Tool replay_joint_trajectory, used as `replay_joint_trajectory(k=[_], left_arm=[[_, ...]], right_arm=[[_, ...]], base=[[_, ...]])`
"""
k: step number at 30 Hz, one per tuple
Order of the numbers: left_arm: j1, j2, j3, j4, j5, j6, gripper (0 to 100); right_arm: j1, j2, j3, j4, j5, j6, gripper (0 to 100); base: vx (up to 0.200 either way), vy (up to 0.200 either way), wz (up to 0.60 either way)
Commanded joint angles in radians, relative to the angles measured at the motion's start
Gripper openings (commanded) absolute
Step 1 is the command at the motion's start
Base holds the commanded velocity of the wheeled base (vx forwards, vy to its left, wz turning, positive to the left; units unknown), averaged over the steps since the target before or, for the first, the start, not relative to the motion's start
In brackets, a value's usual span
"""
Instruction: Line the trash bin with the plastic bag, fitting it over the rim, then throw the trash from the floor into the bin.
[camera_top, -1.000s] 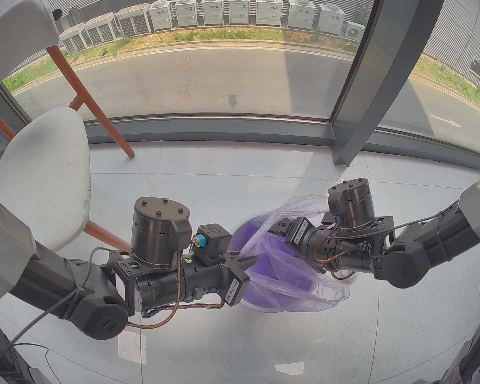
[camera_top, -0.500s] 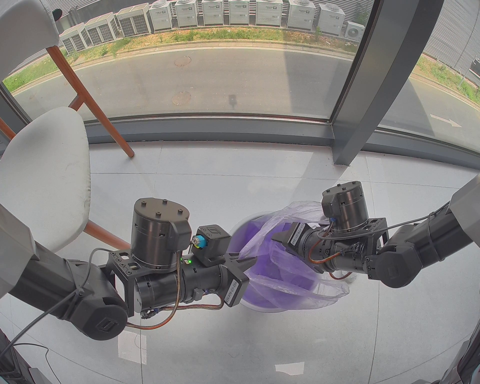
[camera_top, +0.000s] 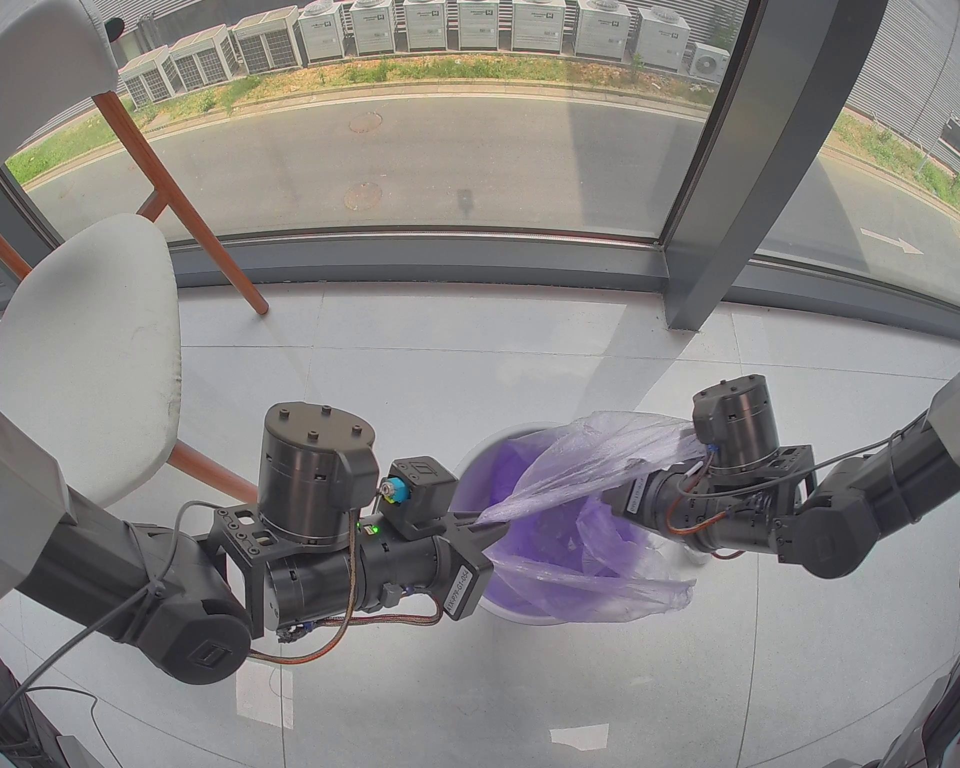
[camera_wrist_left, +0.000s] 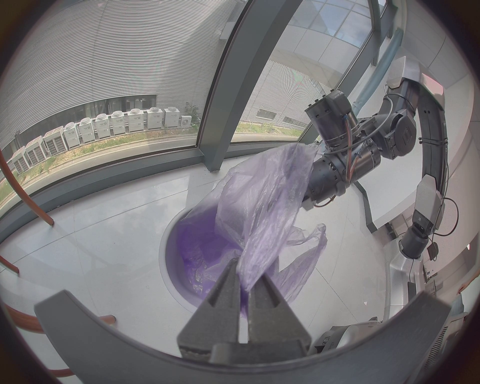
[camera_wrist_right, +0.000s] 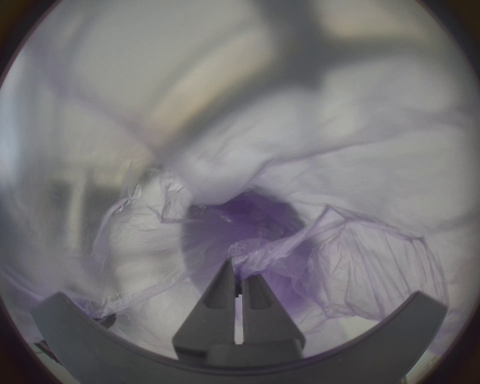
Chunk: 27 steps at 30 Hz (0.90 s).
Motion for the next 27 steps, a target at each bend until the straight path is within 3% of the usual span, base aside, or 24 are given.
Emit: replay_joint_trajectory(k=[1, 2, 3, 7, 17, 27], left_arm=[[0.000, -0.004, 0.004, -0.001, 0.000, 0.000, 0], [0.000, -0.004, 0.004, -0.001, 0.000, 0.000, 0], [0.000, -0.002, 0.003, -0.002, 0.000, 0.000, 0], [0.000, 0.000, 0.000, -0.002, 0.000, 0.000, 0], [0.000, 0.000, 0.003, -0.002, -0.001, 0.000, 0], [-0.002, 0.003, 0.000, -0.002, -0.004, 0.001, 0]], right_arm=[[-0.053, -0.087, 0.054, -0.001, 0.008, -0.054, 0], [-0.059, -0.095, 0.061, -0.001, 0.008, -0.071, 0], [-0.068, -0.098, 0.068, -0.002, 0.008, -0.091, 100], [-0.085, -0.110, 0.091, -0.002, 0.008, -0.148, 100], [0.005, -0.130, 0.149, -0.002, 0.005, -0.143, 100], [0.034, -0.075, 0.166, 0.001, 0.003, -0.163, 100]], base=[[0.000, 0.000, 0.00], [0.000, 0.000, 0.00], [0.000, 0.000, 0.00], [0.000, 0.000, 0.00], [0.000, 0.000, 0.00], [0.000, 0.000, 0.00]])
